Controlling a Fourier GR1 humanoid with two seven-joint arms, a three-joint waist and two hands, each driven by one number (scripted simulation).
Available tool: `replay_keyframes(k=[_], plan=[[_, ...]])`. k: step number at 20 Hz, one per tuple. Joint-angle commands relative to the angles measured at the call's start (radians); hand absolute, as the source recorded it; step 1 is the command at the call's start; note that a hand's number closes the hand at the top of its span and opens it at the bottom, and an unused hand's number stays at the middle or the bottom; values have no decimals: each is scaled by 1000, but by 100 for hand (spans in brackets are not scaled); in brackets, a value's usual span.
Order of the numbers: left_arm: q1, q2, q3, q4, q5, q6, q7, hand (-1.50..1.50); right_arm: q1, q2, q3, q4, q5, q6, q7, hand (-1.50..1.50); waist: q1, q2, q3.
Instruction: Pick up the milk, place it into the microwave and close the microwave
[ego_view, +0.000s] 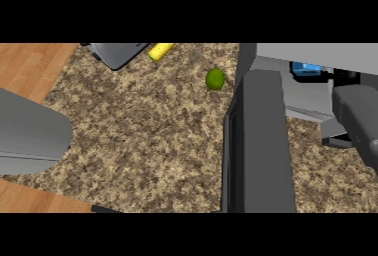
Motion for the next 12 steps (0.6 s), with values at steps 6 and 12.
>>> replay_keyframes(k=[6, 12], plan=[[-17, 5, -10, 29, -29, -1, 9, -150, -61, 43, -42, -21, -45, 101, -17, -150, 10, -13, 0], [-60, 25, -22, 36, -40, 4, 19, -150, -106, 110, 45, 28, 44, 68, 78, -150, 21, -11, -8]])
